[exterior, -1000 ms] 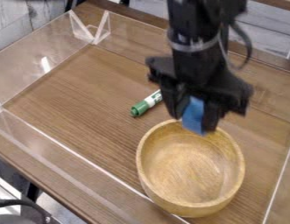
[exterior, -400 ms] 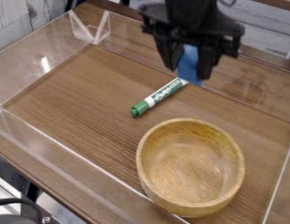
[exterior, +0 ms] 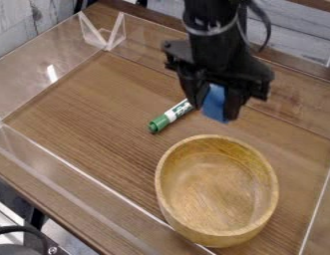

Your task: Put the blue block in the brown bowl

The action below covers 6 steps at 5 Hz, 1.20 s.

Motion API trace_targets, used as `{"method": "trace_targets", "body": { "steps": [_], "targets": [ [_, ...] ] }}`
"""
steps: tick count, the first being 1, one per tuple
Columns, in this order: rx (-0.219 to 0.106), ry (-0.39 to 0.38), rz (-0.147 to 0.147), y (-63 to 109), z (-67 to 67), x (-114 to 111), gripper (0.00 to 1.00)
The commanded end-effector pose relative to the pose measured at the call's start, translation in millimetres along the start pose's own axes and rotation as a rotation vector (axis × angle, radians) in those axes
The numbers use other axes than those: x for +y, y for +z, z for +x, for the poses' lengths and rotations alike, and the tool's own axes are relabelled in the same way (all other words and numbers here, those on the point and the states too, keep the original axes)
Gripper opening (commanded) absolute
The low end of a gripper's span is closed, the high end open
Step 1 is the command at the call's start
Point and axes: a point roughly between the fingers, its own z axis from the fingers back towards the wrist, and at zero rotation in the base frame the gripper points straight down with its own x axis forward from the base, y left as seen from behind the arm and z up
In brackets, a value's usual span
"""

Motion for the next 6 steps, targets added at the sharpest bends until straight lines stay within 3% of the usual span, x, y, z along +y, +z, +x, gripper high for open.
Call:
{"method": "trace_targets", "body": {
  "steps": [1,3,6],
  "targets": [
    [-0.044,-0.004,-0.005,-3.6,0.8,-2.8,0.00],
    [-0.064,-0.018,-0.004,-18.6,-8.5,-5.2,0.00],
    [-0.092,-0.041,0.009,-18.8,-6.7,-0.7,0.00]
  ]
}}
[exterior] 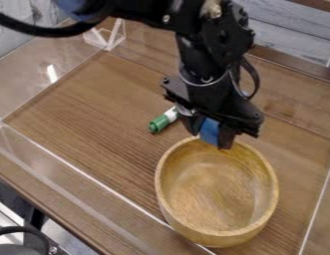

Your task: Put the blue block in the brown bowl

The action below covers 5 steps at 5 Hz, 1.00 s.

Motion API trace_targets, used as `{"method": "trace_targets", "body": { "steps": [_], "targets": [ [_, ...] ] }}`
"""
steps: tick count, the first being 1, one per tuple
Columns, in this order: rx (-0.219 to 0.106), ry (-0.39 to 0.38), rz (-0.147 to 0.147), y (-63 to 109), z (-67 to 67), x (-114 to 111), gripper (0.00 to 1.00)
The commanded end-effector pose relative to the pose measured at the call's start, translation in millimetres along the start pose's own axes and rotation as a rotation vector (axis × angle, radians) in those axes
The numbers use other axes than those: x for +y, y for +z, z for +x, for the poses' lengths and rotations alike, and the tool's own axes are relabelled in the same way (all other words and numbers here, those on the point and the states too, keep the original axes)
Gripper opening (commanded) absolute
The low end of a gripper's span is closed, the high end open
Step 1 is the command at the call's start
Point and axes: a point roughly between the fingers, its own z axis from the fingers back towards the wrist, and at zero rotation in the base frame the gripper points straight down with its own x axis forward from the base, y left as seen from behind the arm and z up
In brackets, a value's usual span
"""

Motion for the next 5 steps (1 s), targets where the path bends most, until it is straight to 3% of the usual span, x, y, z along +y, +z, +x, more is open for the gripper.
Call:
{"method": "trace_targets", "body": {
  "steps": [1,4,5],
  "targets": [
    [-0.046,-0.004,-0.001,8.4,8.7,2.3,0.00],
    [-0.065,-0.026,0.012,11.9,12.8,7.5,0.00],
    [-0.041,-0.018,0.009,14.9,3.2,5.3,0.00]
  ]
}}
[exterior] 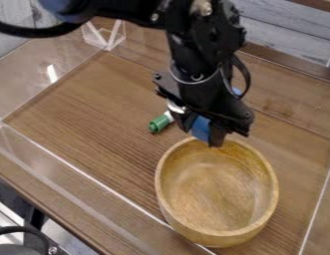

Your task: Put the blue block in the brown bowl

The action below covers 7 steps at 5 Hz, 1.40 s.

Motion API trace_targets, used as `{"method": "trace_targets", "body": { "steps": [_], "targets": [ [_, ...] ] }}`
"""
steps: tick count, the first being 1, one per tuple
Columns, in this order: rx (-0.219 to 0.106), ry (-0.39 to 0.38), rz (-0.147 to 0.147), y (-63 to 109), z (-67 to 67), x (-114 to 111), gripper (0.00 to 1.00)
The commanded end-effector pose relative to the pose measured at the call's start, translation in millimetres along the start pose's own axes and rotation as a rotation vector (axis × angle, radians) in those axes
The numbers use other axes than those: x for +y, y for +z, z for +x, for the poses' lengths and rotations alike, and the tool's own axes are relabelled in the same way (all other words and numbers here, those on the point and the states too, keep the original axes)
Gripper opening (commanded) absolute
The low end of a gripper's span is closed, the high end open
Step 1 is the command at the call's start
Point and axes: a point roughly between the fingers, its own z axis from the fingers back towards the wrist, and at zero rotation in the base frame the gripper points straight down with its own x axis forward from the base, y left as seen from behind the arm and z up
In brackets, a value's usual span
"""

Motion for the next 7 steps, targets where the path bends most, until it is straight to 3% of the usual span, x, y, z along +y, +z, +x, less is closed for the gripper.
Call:
{"method": "trace_targets", "body": {
  "steps": [1,3,6,7],
  "targets": [
    [-0.009,-0.001,-0.009,12.1,-1.6,-4.1,0.00],
    [0.042,-0.027,-0.015,15.1,-16.9,-11.0,0.00],
    [0.100,-0.032,-0.042,10.6,-26.8,-17.0,0.00],
    [0.121,-0.034,-0.047,7.8,-28.4,-17.9,1.00]
  ]
}}
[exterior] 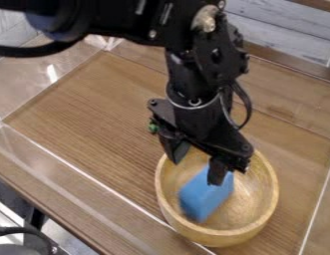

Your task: Put the blue block in the brown bowl

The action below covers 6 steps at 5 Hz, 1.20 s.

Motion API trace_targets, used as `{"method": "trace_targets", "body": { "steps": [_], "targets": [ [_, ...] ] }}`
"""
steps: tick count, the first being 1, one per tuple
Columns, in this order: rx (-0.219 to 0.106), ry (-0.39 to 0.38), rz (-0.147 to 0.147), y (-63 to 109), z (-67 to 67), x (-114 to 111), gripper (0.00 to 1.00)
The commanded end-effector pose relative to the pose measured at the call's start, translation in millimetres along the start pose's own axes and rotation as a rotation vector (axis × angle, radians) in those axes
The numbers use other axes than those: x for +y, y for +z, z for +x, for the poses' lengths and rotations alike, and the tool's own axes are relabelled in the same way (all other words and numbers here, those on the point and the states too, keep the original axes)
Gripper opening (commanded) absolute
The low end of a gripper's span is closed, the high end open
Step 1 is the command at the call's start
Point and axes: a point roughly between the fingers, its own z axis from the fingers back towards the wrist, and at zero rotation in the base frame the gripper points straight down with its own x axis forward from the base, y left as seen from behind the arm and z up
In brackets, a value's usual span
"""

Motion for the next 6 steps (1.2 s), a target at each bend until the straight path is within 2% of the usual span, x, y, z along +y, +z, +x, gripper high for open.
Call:
{"method": "trace_targets", "body": {
  "steps": [1,6],
  "targets": [
    [-0.016,0.005,-0.015,4.0,7.0,-2.0,1.00],
    [0.024,0.001,-0.027,-8.4,3.2,-10.5,1.00]
  ]
}}
